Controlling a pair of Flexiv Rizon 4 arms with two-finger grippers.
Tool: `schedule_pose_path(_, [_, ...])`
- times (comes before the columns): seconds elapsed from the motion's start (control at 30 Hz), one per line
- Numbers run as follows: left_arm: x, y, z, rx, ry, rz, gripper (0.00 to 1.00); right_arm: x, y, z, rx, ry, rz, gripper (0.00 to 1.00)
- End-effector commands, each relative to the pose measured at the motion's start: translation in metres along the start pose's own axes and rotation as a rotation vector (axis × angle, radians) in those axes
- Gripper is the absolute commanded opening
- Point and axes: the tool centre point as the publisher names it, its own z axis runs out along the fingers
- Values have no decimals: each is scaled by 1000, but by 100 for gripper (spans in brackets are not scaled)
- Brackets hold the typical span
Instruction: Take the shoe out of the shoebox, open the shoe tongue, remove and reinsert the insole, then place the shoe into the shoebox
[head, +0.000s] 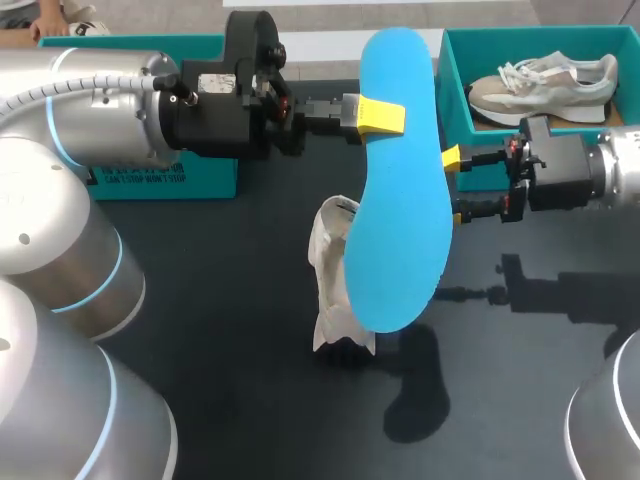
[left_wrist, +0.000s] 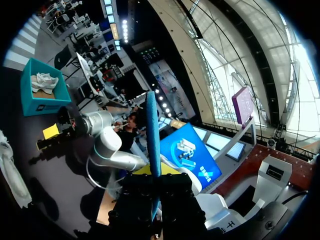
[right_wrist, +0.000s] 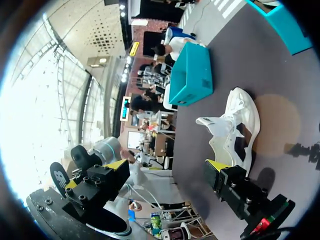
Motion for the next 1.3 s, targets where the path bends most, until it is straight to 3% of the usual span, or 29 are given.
schedule_pose_path(0.03, [-3,4,-1,6,-19,44,0,0,1,2,0,-1,0,100])
schedule_pose_path(0.3, [-22,4,-18,31,-18,450,0,0,1,2,0,-1,0,100])
schedule_pose_path(0.37, [-29,6,-21,4,-65,647,0,0,1,2,0,-1,0,100])
schedule_pose_path(0.47, [-34,3,-26,7,-54,753,0,0,1,2,0,-1,0,100])
schedule_pose_path(0.7, [-47,-3,-33,-158,-120,1148,0,0,1,2,0,-1,0,100])
schedule_pose_path(0.9, [-59,3,-42,-205,-126,1457,0,0,1,2,0,-1,0,100])
schedule_pose_path(1.3, [-59,6,-45,-208,-121,1494,0,0,1,2,0,-1,0,100])
